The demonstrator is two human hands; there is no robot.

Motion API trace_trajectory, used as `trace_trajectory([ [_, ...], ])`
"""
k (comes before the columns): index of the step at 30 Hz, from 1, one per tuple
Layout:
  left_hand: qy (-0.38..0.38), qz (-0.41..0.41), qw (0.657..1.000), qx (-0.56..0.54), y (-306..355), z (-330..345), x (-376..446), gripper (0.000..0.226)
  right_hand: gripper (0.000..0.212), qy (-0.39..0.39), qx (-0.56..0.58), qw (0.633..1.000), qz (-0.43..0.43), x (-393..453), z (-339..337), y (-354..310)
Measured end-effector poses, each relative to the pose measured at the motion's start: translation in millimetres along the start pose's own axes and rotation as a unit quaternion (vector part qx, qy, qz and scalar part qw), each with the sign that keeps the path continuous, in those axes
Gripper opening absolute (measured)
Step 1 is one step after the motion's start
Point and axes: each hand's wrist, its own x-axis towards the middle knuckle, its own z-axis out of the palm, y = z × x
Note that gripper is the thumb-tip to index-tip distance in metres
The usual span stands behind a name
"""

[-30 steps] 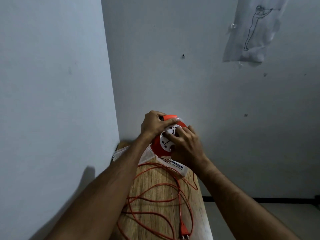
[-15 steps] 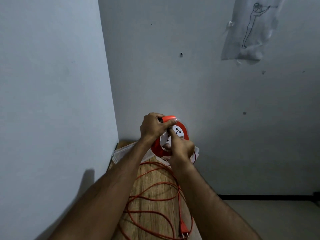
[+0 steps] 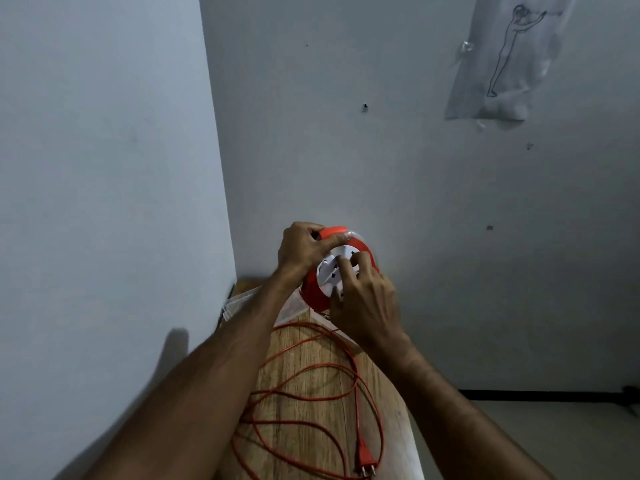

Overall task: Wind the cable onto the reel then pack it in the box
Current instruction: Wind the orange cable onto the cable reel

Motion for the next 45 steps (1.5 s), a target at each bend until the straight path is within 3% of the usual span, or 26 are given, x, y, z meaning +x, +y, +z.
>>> trace_trajectory([
  [7, -0.031, 0.006, 0.999, 0.019, 2.0, 5.6, -1.7, 0.047, 0.077, 0.007, -0.020, 0.999, 0.030, 8.1, 8.0, 1.0],
  [13, -0.024, 0.009, 0.999, 0.042, 0.0, 1.6, -2.8, 0.042, 0.055, 0.008, 0.140, 0.987, 0.077, 15.1, 15.3, 0.3],
  [15, -0.023, 0.009, 0.999, 0.037, -0.8, 0.7, -2.7, 0.039, 0.052, 0.013, 0.192, 0.974, 0.123, 16.1, 13.6, -2.5],
  [19, 0.000, -0.001, 1.000, 0.021, 1.5, 2.4, -5.5, 0.038, 0.055, 0.051, 0.264, 0.908, 0.322, 23.5, 10.9, -12.7],
  [21, 0.013, -0.005, 1.000, 0.022, 2.3, 4.6, -5.7, 0.040, 0.054, 0.035, 0.316, 0.846, 0.429, 27.0, 15.8, -17.0],
  [23, 0.029, 0.003, 0.999, 0.043, 2.4, 7.2, -6.3, 0.051, 0.052, 0.012, 0.393, 0.755, 0.525, 28.7, 20.5, -19.6],
  [24, 0.034, 0.009, 0.998, 0.054, 1.8, 8.6, -7.0, 0.055, 0.059, 0.006, 0.435, 0.692, 0.577, 30.4, 22.6, -20.5],
  [26, 0.034, 0.018, 0.997, 0.071, 2.7, 10.6, -10.5, 0.055, 0.079, 0.011, 0.526, 0.531, 0.664, 34.6, 21.4, -23.5],
  [28, 0.027, 0.027, 0.996, 0.079, 4.7, 10.9, -13.5, 0.051, 0.089, 0.038, 0.596, 0.396, 0.698, 39.4, 19.4, -24.8],
  [30, 0.023, 0.027, 0.996, 0.078, 2.8, 10.3, -15.2, 0.048, 0.088, 0.051, 0.634, 0.325, 0.700, 41.1, 14.7, -22.6],
  [31, 0.020, 0.021, 0.997, 0.072, 1.3, 9.5, -15.3, 0.047, 0.083, 0.039, 0.634, 0.323, 0.701, 40.3, 11.5, -22.8],
  [32, 0.015, 0.012, 0.998, 0.061, -0.9, 8.5, -14.7, 0.047, 0.074, 0.026, 0.624, 0.347, 0.699, 37.9, 7.1, -23.0],
  [33, 0.010, 0.000, 0.999, 0.045, -4.5, 7.6, -13.6, 0.049, 0.059, 0.013, 0.608, 0.407, 0.682, 33.5, 4.0, -22.5],
  [34, 0.004, -0.012, 0.999, 0.029, -6.1, 6.0, -13.7, 0.050, 0.040, 0.018, 0.565, 0.514, 0.645, 27.3, -1.0, -23.4],
  [36, -0.001, -0.026, 1.000, 0.015, -8.1, 3.0, -14.1, 0.048, 0.019, 0.076, 0.407, 0.782, 0.466, 11.5, -2.1, -18.8],
  [37, -0.002, -0.028, 1.000, 0.014, -8.5, 1.9, -14.0, 0.047, 0.016, 0.100, 0.327, 0.876, 0.341, 4.2, -1.7, -13.4],
  [38, -0.003, -0.029, 0.999, 0.014, -9.4, 0.8, -13.4, 0.047, 0.012, 0.103, 0.274, 0.930, 0.222, -1.5, -1.8, -8.9],
  [39, -0.003, -0.028, 0.999, 0.014, -10.6, 0.1, -12.2, 0.047, 0.011, 0.088, 0.230, 0.962, 0.116, -6.0, 2.1, -3.9],
  [41, -0.010, -0.028, 0.999, 0.015, -9.7, -0.9, -10.5, 0.049, 0.028, 0.039, 0.139, 0.989, -0.035, -11.5, 4.6, 2.7],
  [45, -0.034, -0.022, 0.999, 0.015, -3.8, -2.1, -8.4, 0.039, 0.040, -0.027, 0.015, 0.989, -0.144, -9.4, 4.1, 18.0],
])
